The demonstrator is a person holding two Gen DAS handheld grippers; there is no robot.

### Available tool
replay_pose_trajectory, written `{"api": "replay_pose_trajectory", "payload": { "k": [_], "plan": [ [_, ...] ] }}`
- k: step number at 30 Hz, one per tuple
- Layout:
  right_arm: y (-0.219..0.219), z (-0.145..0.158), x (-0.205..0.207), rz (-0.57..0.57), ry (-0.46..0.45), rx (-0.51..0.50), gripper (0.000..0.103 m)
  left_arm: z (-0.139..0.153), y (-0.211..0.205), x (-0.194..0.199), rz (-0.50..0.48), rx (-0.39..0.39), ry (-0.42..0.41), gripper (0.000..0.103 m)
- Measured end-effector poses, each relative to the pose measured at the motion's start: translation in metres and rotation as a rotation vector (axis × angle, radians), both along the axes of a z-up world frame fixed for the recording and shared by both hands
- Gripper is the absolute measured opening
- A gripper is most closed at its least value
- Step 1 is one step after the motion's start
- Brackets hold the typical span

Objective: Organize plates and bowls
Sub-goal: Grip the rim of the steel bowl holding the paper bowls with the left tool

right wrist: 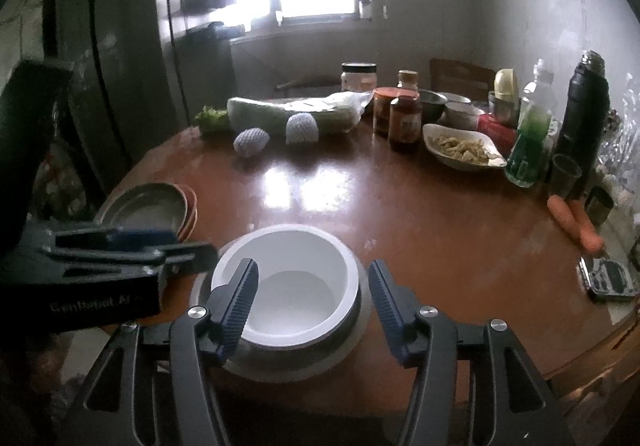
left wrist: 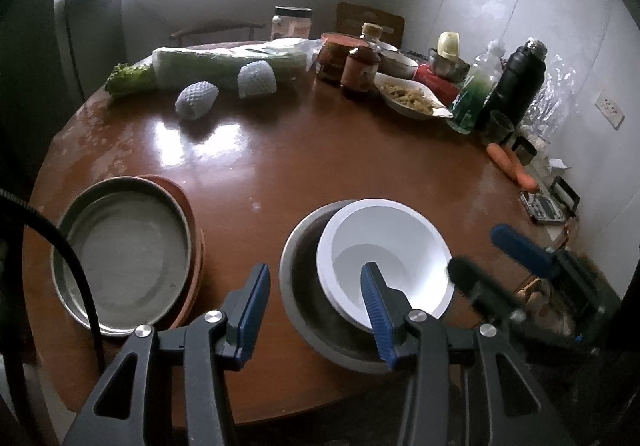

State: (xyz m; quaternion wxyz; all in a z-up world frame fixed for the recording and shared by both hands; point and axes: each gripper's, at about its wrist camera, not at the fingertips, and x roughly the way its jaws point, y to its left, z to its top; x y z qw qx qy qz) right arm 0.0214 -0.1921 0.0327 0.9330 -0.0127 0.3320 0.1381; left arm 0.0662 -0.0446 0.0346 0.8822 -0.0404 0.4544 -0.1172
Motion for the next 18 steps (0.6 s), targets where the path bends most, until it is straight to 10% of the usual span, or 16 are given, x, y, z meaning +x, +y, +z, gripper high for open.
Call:
{"api": "replay_pose_trajectory", "payload": {
  "k": [18],
  "plan": [
    [-0.021, -0.006, 0.015, -0.031, 0.083, 0.077, 0.065, -0.013, 0.007, 0.004, -0.009, -0.045, 0.039, 0.053]
  ]
}}
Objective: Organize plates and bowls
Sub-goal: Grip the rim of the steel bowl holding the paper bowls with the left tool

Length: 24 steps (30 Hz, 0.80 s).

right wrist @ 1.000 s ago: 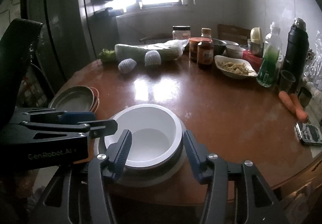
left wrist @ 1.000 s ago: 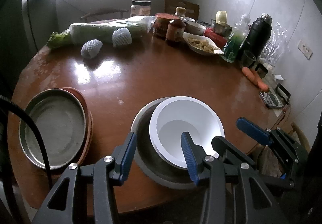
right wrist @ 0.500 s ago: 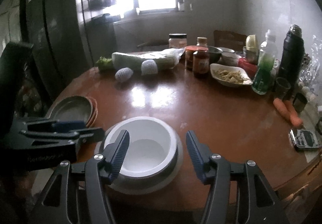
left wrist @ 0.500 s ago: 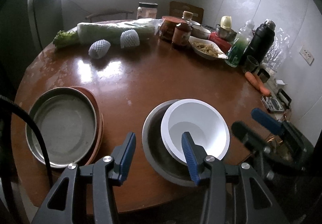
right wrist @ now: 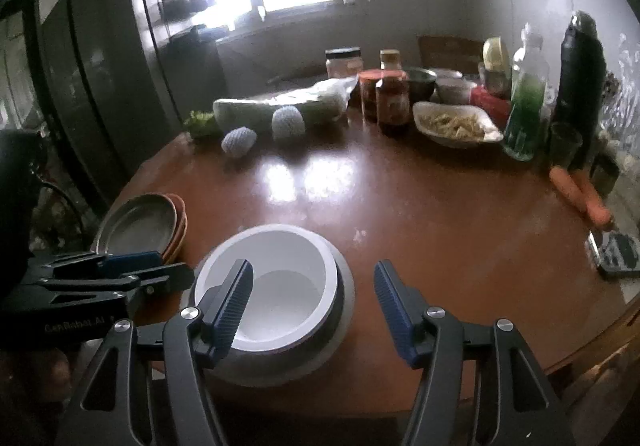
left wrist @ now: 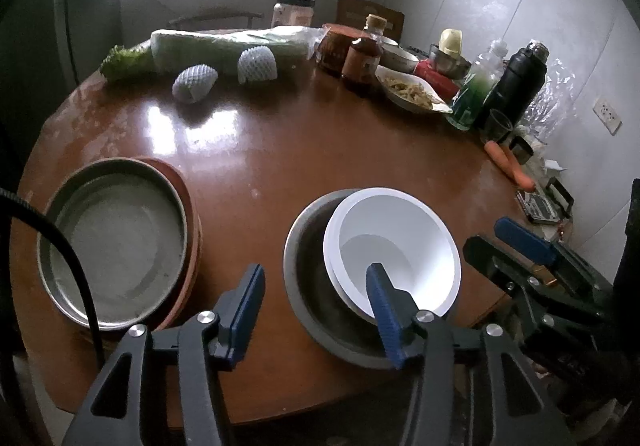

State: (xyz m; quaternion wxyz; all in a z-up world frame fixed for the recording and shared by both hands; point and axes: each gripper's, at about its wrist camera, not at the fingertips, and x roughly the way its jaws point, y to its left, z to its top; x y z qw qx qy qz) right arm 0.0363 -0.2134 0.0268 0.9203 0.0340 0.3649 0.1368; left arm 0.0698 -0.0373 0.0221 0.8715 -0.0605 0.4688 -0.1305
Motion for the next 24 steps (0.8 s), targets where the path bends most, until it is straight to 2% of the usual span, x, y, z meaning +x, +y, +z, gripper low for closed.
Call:
{"api": "replay_pose_trajectory", "payload": {
  "k": [6, 11, 24],
  "plan": [
    [-0.003, -0.012, 0.007, -0.002, 0.047, 0.01, 0.065, -0.01, -0.002, 0.005, -0.01, -0.005, 0.025, 0.054],
    [-0.004, -0.025, 0.015, -0.006, 0.092, 0.032, 0.065, -0.009, 0.0, 0.009, 0.0, -0.063, 0.017, 0.056],
    [-0.003, -0.051, 0.029, -0.009, 0.171, 0.072, 0.065, -0.03, -0.009, 0.029, 0.005, -0.065, 0.062, 0.058]
  ]
}}
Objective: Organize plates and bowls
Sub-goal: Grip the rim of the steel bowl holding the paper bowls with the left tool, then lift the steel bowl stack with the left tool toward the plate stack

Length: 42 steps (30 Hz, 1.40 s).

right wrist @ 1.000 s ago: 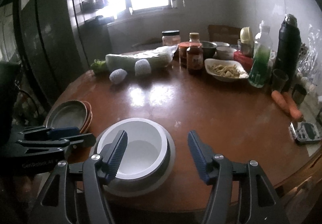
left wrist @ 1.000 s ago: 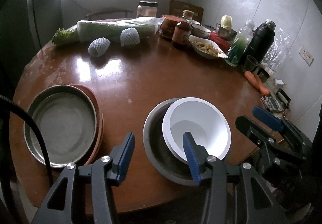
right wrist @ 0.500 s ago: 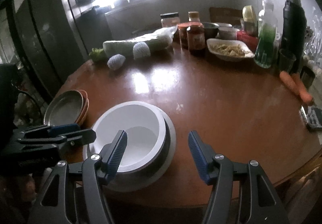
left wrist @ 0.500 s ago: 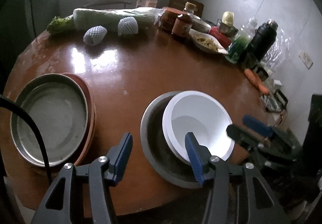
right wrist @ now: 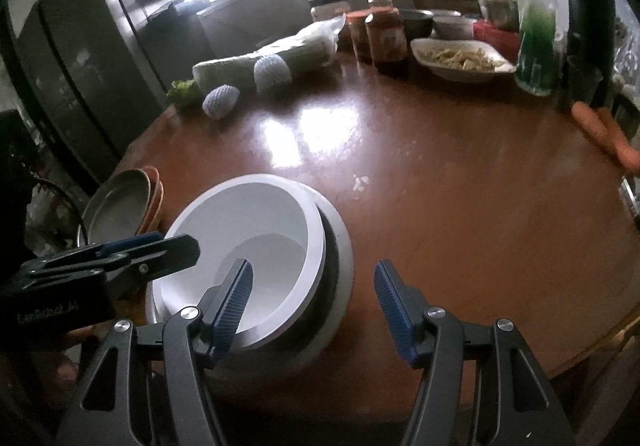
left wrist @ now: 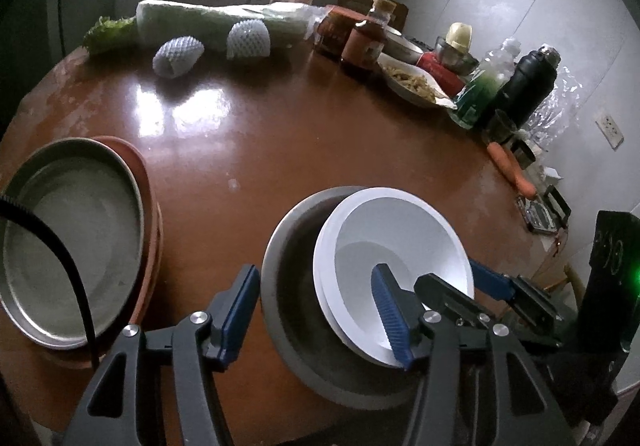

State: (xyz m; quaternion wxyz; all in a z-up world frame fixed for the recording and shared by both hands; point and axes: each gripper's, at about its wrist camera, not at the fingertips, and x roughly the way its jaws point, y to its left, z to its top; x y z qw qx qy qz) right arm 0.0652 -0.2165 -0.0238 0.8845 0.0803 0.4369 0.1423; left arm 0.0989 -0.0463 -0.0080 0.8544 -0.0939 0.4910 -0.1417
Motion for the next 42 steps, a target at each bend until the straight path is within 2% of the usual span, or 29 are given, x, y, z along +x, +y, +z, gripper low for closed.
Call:
{"api": "replay_pose_trajectory", "payload": {
  "k": [7, 16, 21, 28, 32, 34, 42],
  "plan": [
    [-0.001, -0.008, 0.007, 0.006, 0.031, 0.04, 0.065, -0.014, 0.002, 0.008, 0.017, 0.011, 0.037, 0.059],
    [-0.003, -0.014, 0.012, 0.016, 0.058, 0.088, 0.065, -0.022, 0.002, 0.015, 0.015, -0.015, 0.065, 0.062],
    [-0.003, -0.021, 0.013, 0.016, 0.086, 0.099, 0.065, -0.027, -0.004, 0.017, 0.022, 0.051, 0.067, 0.062],
    [-0.007, -0.024, 0.011, 0.015, 0.087, 0.121, 0.064, -0.028, -0.005, 0.017, 0.014, 0.047, 0.061, 0.061],
    [-0.008, -0.024, 0.01, 0.028, 0.076, 0.14, 0.058, -0.029, -0.006, 0.016, 0.002, 0.033, 0.057, 0.057],
    [-0.006, -0.022, 0.008, 0.04, 0.065, 0.145, 0.05, -0.028, -0.007, 0.015, -0.007, 0.022, 0.058, 0.052],
    [-0.004, -0.019, 0.008, 0.04, 0.051, 0.135, 0.048, -0.027, -0.01, 0.014, -0.015, 0.014, 0.059, 0.049]
  ]
}}
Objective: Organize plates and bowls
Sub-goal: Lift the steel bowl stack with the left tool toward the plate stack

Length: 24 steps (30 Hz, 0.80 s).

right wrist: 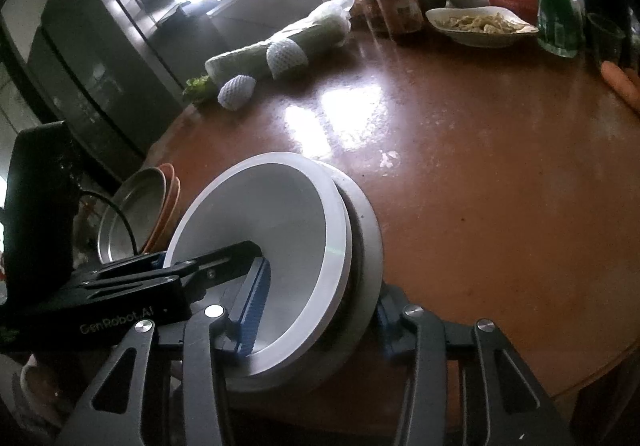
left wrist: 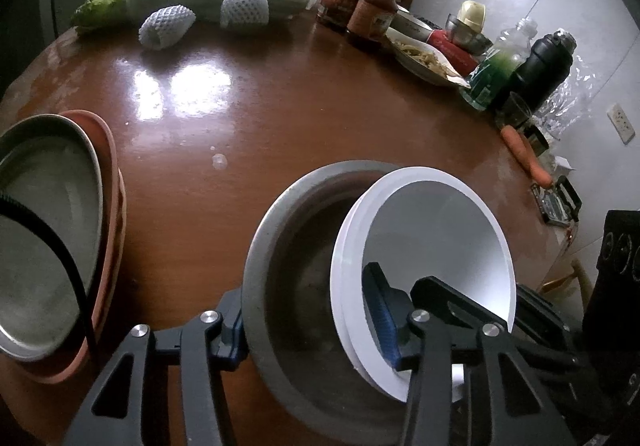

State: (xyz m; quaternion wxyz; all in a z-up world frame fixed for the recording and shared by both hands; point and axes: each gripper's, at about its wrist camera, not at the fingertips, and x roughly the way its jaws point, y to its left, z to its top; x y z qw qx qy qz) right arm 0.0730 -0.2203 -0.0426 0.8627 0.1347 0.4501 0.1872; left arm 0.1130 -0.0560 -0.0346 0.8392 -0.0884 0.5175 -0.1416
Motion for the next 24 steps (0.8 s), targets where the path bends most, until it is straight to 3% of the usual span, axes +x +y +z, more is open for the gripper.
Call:
{"api": "replay_pose_trajectory", "payload": {
  "k": [11, 24],
  "plan": [
    [0.013, 0.027, -0.003, 0.02, -0.065, -0.002, 0.047, 0.031, 0.019, -0.012, 0.025, -0.01, -0.071, 0.049],
    [0.093, 0.071, 0.004, 0.168, -0.169, -0.003, 0.047, 0.075, 0.106, -0.035, 0.174, -0.004, -0.184, 0.049]
  ]
}}
